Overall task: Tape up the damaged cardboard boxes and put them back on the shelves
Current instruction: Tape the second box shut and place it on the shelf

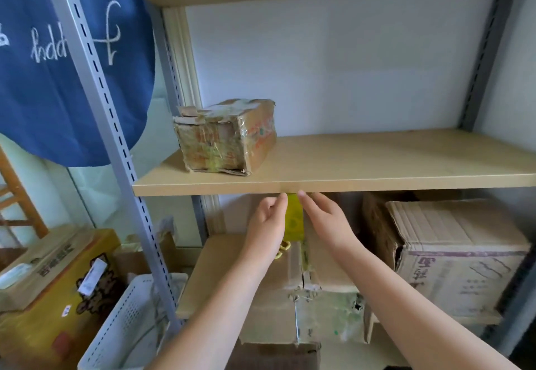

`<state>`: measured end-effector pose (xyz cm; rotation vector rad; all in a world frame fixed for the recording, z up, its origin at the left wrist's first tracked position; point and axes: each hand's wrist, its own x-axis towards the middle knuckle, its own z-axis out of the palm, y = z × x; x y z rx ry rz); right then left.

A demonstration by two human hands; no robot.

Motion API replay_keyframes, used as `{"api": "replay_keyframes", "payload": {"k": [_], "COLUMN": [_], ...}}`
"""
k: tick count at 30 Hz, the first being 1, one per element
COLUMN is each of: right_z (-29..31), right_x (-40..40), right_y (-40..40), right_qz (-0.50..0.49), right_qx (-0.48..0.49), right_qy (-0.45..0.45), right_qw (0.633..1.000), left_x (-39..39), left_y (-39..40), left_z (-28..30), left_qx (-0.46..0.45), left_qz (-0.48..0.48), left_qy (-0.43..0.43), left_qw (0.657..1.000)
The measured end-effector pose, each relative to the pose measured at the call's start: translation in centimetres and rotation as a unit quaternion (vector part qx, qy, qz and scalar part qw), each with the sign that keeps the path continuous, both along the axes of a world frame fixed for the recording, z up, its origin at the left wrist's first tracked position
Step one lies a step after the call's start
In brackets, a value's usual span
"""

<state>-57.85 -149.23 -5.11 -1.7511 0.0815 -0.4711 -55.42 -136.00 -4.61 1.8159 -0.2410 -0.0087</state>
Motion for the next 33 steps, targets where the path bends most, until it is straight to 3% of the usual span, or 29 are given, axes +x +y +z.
{"api": "replay_keyframes", "payload": {"k": [4,7,8,10,12,14,15,16,18,20,25,28,31,33], "right_z": [-0.9,-1.1,-1.3,-2.4,-4.2,-6.8,-8.1,-9.2,-10.7,-11.2,-11.3,-10.3,-8.6,-8.1], "right_x": [0.7,1.1,1.3,1.7,2.1,2.4,2.3,2.1,1.4,0.7,-2.6,-3.7,-0.6,3.6], "right_y": [-0.4,-1.1,-1.5,-2.4,-3.5,-5.1,-5.7,-6.1,-6.0,-4.5,1.3,3.4,1.2,-2.4], "right_qz": [0.028,0.031,0.028,0.024,-0.04,-0.094,-0.105,-0.108,-0.128,-0.167,-0.119,-0.082,-0.113,-0.136], "right_qx": [0.001,0.002,0.006,0.026,-0.099,-0.349,-0.425,-0.459,-0.438,-0.437,-0.502,-0.578,-0.607,-0.595], "right_qy": [-0.023,0.005,0.016,0.015,0.017,0.077,0.155,0.239,0.347,0.356,0.359,0.325,0.209,0.182], "right_qw": [0.999,1.0,0.999,0.999,0.994,0.929,0.886,0.849,0.819,0.809,0.778,0.744,0.758,0.771], "left_x": [0.3,1.2,1.4,2.0,2.2,2.2,2.2,2.3,2.4,2.7,4.3,4.4,2.2,0.7], "left_y": [-0.5,0.7,1.0,1.4,0.9,0.3,0.1,0.1,0.3,0.9,6.2,9.4,9.4,7.7], "left_z": [-0.4,-1.9,-2.9,-5.3,-7.6,-9.2,-9.8,-10.4,-11.7,-12.0,-11.6,-11.6,-11.8,-12.3], "left_qx": [-0.034,-0.041,-0.005,0.157,0.311,0.389,0.416,0.447,0.488,0.5,0.466,0.424,0.23,0.122], "left_qz": [-0.017,0.034,0.067,0.105,0.119,0.123,0.121,0.116,0.11,0.116,0.127,0.217,0.329,0.348], "left_qy": [0.018,0.025,0.005,-0.039,-0.053,-0.013,-0.002,-0.006,-0.03,-0.036,-0.11,-0.112,0.027,0.138], "left_qw": [0.999,0.998,0.998,0.981,0.941,0.913,0.901,0.887,0.866,0.857,0.869,0.872,0.915,0.919]}}
